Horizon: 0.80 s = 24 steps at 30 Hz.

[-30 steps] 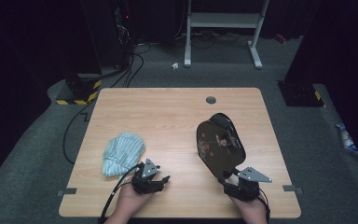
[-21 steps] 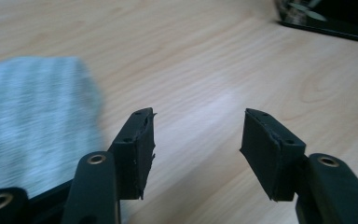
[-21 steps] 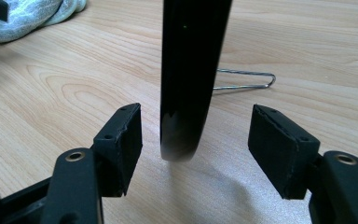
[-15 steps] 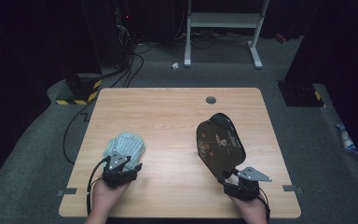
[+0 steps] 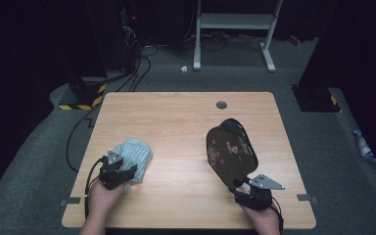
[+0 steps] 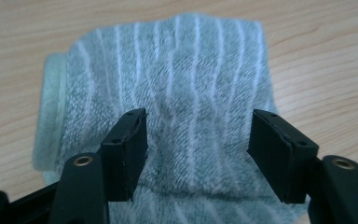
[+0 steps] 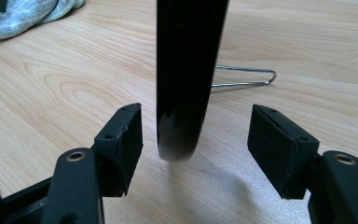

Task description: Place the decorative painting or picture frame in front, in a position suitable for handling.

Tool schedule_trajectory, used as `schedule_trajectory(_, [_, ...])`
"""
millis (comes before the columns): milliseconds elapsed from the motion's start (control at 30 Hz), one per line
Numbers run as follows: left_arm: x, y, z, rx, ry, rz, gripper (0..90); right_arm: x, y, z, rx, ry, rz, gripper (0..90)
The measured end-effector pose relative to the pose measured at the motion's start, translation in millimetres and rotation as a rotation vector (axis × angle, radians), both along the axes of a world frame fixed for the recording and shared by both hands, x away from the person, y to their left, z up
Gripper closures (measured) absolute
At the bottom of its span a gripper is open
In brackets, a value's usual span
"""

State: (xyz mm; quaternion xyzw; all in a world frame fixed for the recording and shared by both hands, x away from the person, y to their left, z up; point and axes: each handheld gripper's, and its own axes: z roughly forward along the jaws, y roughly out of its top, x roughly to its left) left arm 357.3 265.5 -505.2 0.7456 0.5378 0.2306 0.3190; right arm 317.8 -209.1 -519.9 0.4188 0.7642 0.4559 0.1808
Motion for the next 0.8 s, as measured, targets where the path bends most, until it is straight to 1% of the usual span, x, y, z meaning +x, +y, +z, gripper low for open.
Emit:
schedule_trajectory(67, [0.8,1.1,-3.0,-0.004,0.012,-0.003,42.9,-0.1,0.4,0.1,-0.002,0.001,0.001,35.4])
schedule_trajectory(133, [0.2,1.7,-4.2,-0.008,0.007,-0.008,51.7,-0.1,0.6,0.0,-0.002,0.0,0.002,35.4])
schedule_trajectory(167, [-0.2,1.6,-4.2,0.003,0.005,-0.008,57.3,0.0,0.4,0.0,-0.003,0.0,0.002,35.4])
schedule_trajectory(233, [-0.7,2.1,-4.2,0.008,0.002,-0.013,67.2,0.1,0.3,0.0,-0.002,0.002,0.003,35.4])
schedule_trajectory(333, [-1.7,2.3,-4.2,0.016,-0.01,-0.016,73.8,0.1,0.4,0.0,-0.001,0.002,0.004,35.4])
schedule_trajectory(400, [-2.8,1.9,-3.3,0.014,-0.019,-0.017,76.5,0.0,0.3,0.1,-0.001,0.002,0.004,35.4])
schedule_trajectory(467, [-5.5,1.5,-0.3,0.002,-0.043,-0.022,77.4,0.0,0.3,0.1,0.0,0.001,0.005,35.3])
schedule_trajectory(533, [-9.6,0.4,4.3,-0.021,-0.068,-0.043,77.7,0.0,0.2,0.1,0.001,0.002,0.005,35.4])
schedule_trajectory(567, [-12.1,-1.7,6.6,-0.026,-0.074,-0.057,77.7,0.1,0.2,0.1,0.001,0.002,0.005,35.4])
schedule_trajectory(700, [-22.9,-16.9,14.0,-0.051,-0.09,-0.137,77.7,0.3,0.1,0.0,0.001,0.003,0.007,35.4])
schedule_trajectory(800, [-29.9,-35.9,16.4,-0.073,-0.093,-0.21,77.7,0.5,0.0,0.0,0.002,0.004,0.007,35.4])
